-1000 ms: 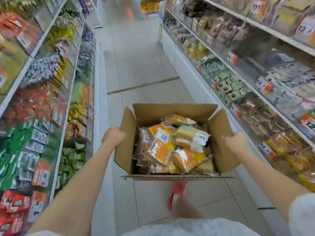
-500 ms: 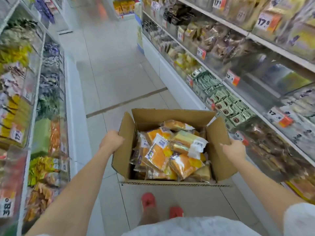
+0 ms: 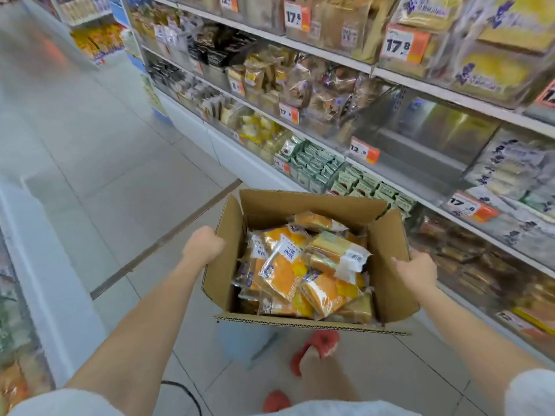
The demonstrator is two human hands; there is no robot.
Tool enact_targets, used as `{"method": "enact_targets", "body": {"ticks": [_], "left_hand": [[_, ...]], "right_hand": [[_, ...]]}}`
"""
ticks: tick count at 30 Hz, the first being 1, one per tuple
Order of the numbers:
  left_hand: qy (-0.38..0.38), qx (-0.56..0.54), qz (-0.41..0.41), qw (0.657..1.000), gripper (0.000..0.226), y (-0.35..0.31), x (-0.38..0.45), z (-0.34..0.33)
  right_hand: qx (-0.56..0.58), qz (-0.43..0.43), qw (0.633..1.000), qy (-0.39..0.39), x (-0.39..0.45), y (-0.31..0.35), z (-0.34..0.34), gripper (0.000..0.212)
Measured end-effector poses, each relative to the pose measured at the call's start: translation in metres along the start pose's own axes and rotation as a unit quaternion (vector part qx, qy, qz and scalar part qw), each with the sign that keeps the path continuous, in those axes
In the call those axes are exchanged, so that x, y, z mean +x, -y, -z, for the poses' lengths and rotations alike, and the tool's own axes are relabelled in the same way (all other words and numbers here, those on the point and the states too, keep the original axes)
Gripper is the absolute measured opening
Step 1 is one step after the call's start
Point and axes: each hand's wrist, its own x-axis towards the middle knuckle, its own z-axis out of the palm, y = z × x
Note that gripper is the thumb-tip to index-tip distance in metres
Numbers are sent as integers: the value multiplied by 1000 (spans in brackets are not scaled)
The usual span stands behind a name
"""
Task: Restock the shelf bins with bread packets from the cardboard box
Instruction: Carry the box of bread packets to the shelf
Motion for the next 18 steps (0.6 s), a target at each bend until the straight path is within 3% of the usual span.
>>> {"method": "enact_targets", "body": {"ticks": [3,15,18], "left_hand": [[-1,22,-14,1000,26,-30,39,0],[43,68,-54,995,31,-118,145,-9],[76,84,-84,990,18,-133,175,-15]], "right_hand": [[2,-19,1000,-6,27,12,-5,31],[17,-61,998,11,101,13,-14,22],[29,-103,994,-14,115,7,-31,18]]}}
